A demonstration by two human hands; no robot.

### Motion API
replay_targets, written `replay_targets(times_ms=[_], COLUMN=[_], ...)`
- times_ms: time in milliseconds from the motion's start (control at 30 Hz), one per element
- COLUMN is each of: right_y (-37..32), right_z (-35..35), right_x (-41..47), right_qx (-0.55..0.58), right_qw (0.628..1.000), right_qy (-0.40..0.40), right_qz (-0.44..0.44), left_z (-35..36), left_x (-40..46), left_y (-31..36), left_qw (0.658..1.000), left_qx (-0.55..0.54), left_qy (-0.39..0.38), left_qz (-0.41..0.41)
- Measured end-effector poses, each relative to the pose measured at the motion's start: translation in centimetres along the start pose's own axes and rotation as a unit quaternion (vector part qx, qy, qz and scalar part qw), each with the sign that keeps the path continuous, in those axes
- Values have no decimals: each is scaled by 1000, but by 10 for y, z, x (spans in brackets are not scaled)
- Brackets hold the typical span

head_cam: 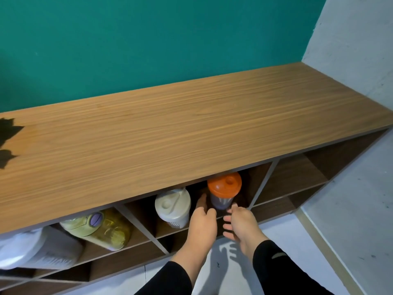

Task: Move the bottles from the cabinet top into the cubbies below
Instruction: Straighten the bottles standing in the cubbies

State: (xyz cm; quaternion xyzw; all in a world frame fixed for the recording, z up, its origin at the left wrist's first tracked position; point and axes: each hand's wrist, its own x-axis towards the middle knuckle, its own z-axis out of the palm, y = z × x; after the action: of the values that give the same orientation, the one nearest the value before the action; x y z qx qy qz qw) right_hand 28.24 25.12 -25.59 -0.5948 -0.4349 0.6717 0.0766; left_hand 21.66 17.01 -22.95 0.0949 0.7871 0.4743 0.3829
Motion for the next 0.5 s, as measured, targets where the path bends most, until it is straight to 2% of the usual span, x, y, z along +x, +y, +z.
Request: replay_targets(times_ms=[133,300,367,500], right_y=[2,9,12,13], right_z=[15,46,58,78], right_x=[-11,-12,-15,-16], right_qx=[-156,-258,-279,-269], right_qw=[985,955,947,951], right_qy=[-66,-99,-116,-117], right_qz=[-43,-108,-110,-96], left_z=[-18,-54,-62,-75], left_x=[-13,-20,-15,-5], left_y=[-33,-56,-55,-48], left_qw=[999,981,983,993], left_qx=[28,-27,-25,-19], left_qy=[44,158,152,102], left_qz=[-15,-105,-104,-47])
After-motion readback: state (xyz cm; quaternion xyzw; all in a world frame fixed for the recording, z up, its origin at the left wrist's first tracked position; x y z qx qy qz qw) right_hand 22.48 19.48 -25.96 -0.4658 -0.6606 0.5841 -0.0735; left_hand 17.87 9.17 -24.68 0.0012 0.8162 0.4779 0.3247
